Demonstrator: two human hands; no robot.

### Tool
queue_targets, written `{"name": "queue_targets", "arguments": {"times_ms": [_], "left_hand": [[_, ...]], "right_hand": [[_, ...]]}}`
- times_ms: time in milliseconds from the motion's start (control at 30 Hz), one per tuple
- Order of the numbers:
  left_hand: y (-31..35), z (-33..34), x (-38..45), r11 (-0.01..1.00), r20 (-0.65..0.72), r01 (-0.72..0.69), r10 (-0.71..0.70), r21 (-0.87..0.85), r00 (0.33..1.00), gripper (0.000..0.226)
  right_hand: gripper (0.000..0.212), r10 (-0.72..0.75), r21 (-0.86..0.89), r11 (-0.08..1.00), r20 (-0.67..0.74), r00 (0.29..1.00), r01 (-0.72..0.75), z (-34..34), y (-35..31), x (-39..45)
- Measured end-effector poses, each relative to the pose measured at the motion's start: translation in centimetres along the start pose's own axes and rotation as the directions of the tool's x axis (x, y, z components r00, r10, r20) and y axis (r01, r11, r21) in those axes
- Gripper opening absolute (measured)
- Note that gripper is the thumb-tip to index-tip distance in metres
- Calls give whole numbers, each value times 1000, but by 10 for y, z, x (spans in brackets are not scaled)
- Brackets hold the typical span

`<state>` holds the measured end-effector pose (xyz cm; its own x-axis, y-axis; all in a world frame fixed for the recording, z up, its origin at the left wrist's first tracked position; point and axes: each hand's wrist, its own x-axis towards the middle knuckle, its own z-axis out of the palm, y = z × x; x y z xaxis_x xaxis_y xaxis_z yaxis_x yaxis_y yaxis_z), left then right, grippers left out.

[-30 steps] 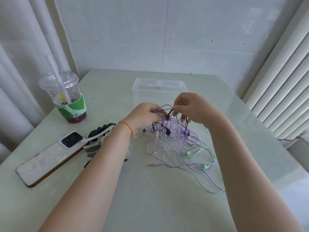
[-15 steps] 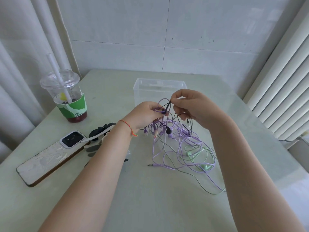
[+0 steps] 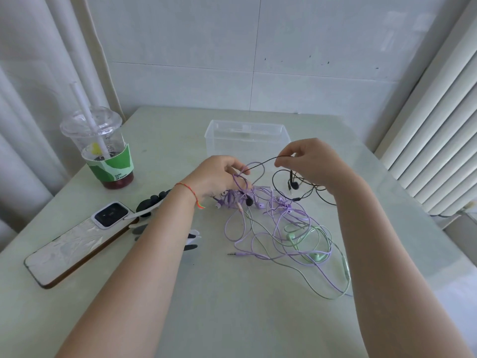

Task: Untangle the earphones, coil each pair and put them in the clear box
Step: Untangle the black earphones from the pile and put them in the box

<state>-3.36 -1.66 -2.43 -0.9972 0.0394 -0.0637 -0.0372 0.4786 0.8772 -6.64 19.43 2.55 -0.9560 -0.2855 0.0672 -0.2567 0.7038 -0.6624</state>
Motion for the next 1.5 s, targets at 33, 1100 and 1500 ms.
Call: {"name": "queue_targets", "arguments": {"times_ms": [33, 1100, 1500], "left_hand": [[0, -1, -2, 1000, 42, -5, 5, -15, 999, 35], [-5, -14, -4, 994, 70, -66, 60, 84, 996, 41], [5, 5, -1, 981, -18, -184, 184, -68, 983, 18]], "right_hand": [[7, 6, -63, 998, -31, 1000, -8, -1, 2, 2], [6, -127, -220, 973, -250, 960, 72, 18, -2, 8], [16, -121, 439, 871, -245, 962, 221, 22, -25, -1]]}}
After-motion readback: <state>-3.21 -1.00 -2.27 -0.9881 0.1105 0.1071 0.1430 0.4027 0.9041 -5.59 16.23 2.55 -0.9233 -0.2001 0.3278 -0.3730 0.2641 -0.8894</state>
